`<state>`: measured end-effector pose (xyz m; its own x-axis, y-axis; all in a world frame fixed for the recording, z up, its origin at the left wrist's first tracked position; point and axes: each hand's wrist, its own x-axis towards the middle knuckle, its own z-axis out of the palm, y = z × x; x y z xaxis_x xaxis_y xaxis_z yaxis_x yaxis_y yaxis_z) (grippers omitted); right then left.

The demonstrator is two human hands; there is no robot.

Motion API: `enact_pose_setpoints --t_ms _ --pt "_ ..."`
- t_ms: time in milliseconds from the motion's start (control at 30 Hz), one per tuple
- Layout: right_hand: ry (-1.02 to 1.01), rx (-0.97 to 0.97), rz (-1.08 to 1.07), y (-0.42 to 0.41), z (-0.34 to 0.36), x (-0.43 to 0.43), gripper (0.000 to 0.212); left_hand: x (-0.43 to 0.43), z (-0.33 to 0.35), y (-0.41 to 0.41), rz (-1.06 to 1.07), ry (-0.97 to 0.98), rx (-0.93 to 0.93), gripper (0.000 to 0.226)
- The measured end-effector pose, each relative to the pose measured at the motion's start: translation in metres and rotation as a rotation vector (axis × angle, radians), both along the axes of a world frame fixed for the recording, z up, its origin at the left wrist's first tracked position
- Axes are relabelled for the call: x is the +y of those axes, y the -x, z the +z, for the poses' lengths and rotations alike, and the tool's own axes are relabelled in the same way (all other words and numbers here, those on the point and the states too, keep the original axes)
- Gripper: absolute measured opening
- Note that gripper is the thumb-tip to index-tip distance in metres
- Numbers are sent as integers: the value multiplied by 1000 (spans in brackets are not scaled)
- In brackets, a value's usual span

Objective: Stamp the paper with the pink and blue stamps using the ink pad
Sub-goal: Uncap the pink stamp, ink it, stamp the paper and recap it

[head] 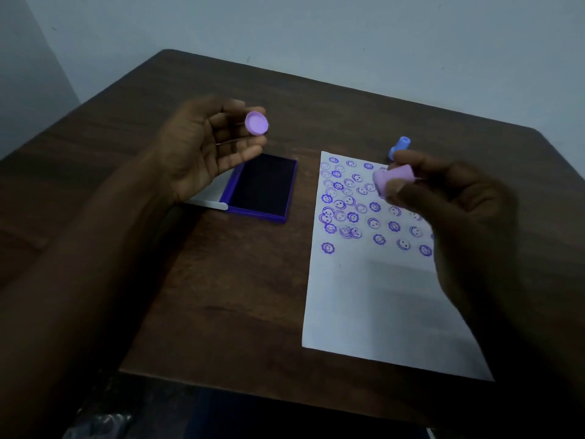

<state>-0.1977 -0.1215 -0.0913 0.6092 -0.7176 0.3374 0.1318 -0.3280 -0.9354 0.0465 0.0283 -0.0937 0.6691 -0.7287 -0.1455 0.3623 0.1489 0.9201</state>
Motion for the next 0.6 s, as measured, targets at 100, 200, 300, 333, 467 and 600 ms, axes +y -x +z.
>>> enact_pose_setpoints --t_ms 100,200,300,333,467,600 --pt "-315 3 131 1 -1 -6 25 -1 -1 1 -25 4 -4 27" --pt "-473 33 163 1 -3 -10 25 -1 -3 0 -48 26 9 29" --pt "-546 42 193 1 -5 -11 23 0 -3 0 -69 53 27 33" --pt "-581 36 206 0 -7 -11 23 0 -2 1 -77 63 29 35" --pt "-636 47 296 -7 -6 -10 24 1 -2 5 -131 96 28 31" --pt "-511 50 324 -23 9 -8 29 -2 -2 10 -210 115 -24 28"
